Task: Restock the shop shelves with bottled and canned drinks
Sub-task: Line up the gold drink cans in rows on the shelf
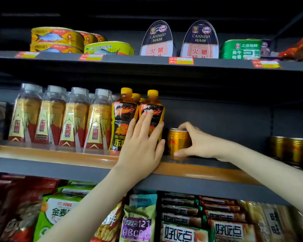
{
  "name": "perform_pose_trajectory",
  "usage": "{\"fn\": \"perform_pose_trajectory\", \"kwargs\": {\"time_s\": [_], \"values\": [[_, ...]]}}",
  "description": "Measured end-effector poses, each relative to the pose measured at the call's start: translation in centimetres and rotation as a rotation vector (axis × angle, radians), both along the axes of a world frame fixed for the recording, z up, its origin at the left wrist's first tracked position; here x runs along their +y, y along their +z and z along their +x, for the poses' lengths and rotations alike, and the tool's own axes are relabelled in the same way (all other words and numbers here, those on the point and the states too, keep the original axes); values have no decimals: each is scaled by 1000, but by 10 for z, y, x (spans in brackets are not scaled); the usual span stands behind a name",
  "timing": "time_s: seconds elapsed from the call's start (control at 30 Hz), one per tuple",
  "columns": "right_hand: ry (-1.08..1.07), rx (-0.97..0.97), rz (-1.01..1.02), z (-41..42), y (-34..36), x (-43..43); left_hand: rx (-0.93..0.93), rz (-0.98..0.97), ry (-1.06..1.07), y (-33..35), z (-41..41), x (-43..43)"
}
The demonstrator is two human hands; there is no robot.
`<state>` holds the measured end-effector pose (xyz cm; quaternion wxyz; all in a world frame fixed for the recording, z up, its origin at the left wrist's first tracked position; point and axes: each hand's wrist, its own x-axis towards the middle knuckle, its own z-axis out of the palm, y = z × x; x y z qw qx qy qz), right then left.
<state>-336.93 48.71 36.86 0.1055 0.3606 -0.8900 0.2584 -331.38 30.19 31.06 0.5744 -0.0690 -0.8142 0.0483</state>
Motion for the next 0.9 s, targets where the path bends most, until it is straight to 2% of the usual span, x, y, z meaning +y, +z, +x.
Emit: {"fn": "perform_pose_trajectory", "kwargs": {"time_s": [0.2,0.37,0.47,0.6,0.73,0.9], "values": [[-46,77,74,0,0,-4,26,9,-19,0,1,0],[-155,245,62,16,-1,16,126,24,-7,-6,11,23],[-303,393,9,23,-7,50,163,58,-86,-13,12,64],[-622,558,7,22,-24,116,160,21,-206,-16,2,133],[-894,539,67,16,-32,187,135,-12,-268,-18,-12,195],[-1015,428,132,3,-29,240,98,4,-248,-21,-31,253]]}}
